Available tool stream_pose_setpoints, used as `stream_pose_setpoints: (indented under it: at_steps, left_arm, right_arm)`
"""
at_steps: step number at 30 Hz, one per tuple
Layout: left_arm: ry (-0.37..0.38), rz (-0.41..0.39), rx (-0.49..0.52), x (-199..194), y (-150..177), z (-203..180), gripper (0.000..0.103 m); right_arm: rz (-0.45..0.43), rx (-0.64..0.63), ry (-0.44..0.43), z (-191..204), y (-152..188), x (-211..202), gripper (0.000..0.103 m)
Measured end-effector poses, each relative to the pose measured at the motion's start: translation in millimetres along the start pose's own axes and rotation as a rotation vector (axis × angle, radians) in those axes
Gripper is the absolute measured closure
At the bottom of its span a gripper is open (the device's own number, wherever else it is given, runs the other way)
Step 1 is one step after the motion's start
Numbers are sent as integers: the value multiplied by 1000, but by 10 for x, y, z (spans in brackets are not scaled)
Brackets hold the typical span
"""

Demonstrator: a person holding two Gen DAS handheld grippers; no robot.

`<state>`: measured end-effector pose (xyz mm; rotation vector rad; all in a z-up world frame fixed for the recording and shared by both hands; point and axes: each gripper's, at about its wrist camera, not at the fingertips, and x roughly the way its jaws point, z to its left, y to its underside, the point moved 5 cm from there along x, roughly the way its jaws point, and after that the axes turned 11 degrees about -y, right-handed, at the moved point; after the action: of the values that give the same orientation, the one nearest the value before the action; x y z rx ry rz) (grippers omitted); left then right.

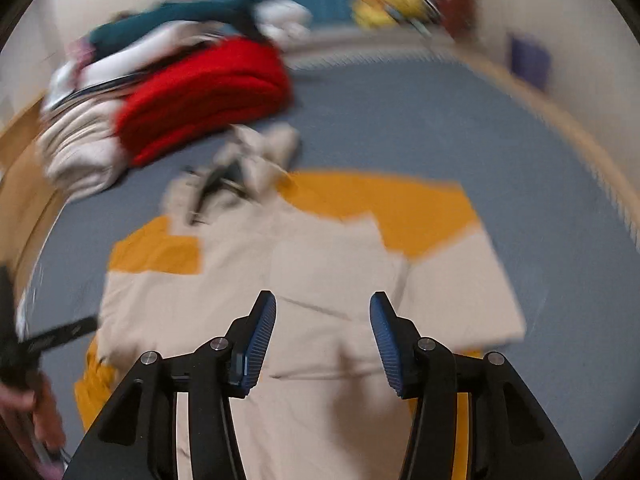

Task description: Fold large clothes

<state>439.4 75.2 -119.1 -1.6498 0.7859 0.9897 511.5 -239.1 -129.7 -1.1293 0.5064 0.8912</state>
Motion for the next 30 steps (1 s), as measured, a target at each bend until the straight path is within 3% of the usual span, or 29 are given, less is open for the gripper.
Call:
stream_pose_setpoints:
  at_steps: [4, 8, 10, 14, 16, 17, 18, 21, 24, 27, 30]
  left_arm:
    - [-11, 4, 28, 67, 13, -57, 70]
    - [-20, 21, 23, 168, 22, -83, 70]
    - [-15, 27, 27, 204, 26, -126, 70]
    - [11, 21, 47, 203, 30, -235, 70]
    - [27, 14, 52, 185, 27, -275, 70]
    - [36, 11, 54, 173, 26, -292, 70]
    - [46, 8, 55, 161, 27, -313, 70]
    - [73, 1, 69, 129, 36, -380, 70]
    - [104, 1, 87, 109, 74, -480, 72]
    - [177, -3, 120, 66, 131, -669, 72]
    - [300, -7, 154, -33, 164, -889, 72]
  right_arm:
    - [74, 248, -29, -613, 134, 339, 53]
    - [137, 394, -106, -871, 225, 609, 53]
    - [158, 398, -120, -890, 239, 694, 53]
    - [209, 393, -46, -906, 342, 858, 53]
    - [215, 425, -56, -901, 366, 908, 58]
    - [215, 431, -58, -897, 376, 917, 69]
    - [210, 436, -69, -873, 379, 923, 81]
    - [166, 422, -111, -734, 316, 873, 92]
    - [91, 320, -162, -439, 164, 748, 94]
    - [29, 216, -309, -17, 51, 611, 95]
    - [15, 102, -497, 501, 20, 491, 95]
